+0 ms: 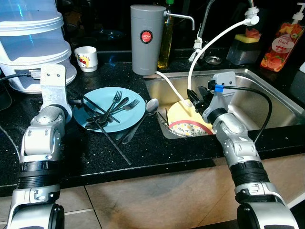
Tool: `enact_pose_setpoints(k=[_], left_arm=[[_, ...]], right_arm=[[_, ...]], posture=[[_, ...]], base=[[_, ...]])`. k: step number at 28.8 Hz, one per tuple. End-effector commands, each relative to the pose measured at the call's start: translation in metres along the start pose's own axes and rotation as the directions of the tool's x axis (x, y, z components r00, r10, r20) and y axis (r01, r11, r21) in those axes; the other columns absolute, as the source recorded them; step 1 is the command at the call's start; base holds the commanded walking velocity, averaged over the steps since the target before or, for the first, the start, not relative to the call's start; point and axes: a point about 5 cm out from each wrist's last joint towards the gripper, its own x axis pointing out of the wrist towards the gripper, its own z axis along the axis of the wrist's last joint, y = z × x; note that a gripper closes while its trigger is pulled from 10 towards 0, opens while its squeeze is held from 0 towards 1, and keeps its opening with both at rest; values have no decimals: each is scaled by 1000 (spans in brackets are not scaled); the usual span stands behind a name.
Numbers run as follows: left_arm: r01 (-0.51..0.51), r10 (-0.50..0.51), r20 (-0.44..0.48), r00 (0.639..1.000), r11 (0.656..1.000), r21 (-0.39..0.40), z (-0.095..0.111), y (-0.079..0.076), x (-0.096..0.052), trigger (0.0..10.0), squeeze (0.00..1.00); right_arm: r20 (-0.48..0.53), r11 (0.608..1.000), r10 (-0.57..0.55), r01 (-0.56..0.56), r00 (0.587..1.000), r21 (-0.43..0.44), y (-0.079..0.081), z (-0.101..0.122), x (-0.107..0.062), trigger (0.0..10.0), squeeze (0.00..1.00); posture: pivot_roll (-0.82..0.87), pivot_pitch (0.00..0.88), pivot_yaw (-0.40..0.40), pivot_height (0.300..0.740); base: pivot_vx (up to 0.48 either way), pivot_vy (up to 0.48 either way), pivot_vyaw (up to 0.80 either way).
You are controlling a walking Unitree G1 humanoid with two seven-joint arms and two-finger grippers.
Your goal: Kitchen organization
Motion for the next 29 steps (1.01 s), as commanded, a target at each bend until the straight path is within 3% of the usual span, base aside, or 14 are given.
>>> enact_pose_setpoints(k=[1, 3, 4, 5, 6, 11, 20, 24, 28, 29], left_arm=[[17, -19, -22, 1000, 997, -71, -5, -3, 3, 10000, 1000], [19, -21, -26, 999, 995, -96, -7, -3, 4, 10000, 1000], [18, -19, -10, 1000, 989, -146, -10, 0, 8, 10000, 482], [16, -16, 1, 1000, 983, -181, -12, 2, 10, 10000, 278], [10, -8, 10, 1000, 976, -220, -14, 6, 14, 10000, 0], [39, -29, 32, 999, 927, -374, -15, 15, 31, 10000, 0], [26, -24, 10, 1000, 901, -432, -15, 22, 42, 10000, 0], [-3, -6, -17, 1000, 872, -489, -17, 27, 46, 10000, 0], [-25, -5, -49, 999, 797, -603, -11, 25, 50, 10000, 0], [-25, -5, -49, 999, 797, -603, -11, 25, 50, 10000, 0]], right_arm=[[-4, 1000, 7, -7, 1000, 1, 2, -1, -2, 10000, 0], [-4, 1000, 8, -8, 1000, -3, 2, -1, -2, 10000, 0], [-2, 1000, 9, -9, 1000, -5, 2, -1, -2, 10000, 0], [-3, 1000, 10, -10, 1000, -5, 2, 0, -2, 10000, 0], [-2, 1000, 12, -12, 1000, -5, 3, 0, -2, 10000, 0], [2, 999, 30, -30, 1000, -23, 5, 3, -2, 10000, 0], [3, 998, 41, -41, 999, -43, 6, 6, -1, 10000, 0], [1, 997, 48, -48, 999, -63, 5, 8, 0, 10000, 0], [-1, 995, 53, -53, 999, -90, 2, 12, 2, 10000, 0], [-1, 995, 53, -53, 999, -90, 2, 12, 2, 10000, 0]], posture=[[72, 79, 11, 740], [72, 79, 11, 740], [71, 75, 11, 740], [71, 75, 11, 740], [69, 72, 7, 740], [65, 83, 5, 740], [61, 94, 10, 740], [55, 111, 14, 740], [51, 125, 16, 740], [51, 125, 16, 740]], base=[[0, 0, 0], [0, 0, 0], [0, 0, 0], [0, 0, 0], [0, 0, 0], [0, 0, 0], [0, 0, 0], [0, 0, 0], [0, 0, 0], [0, 0, 0]])
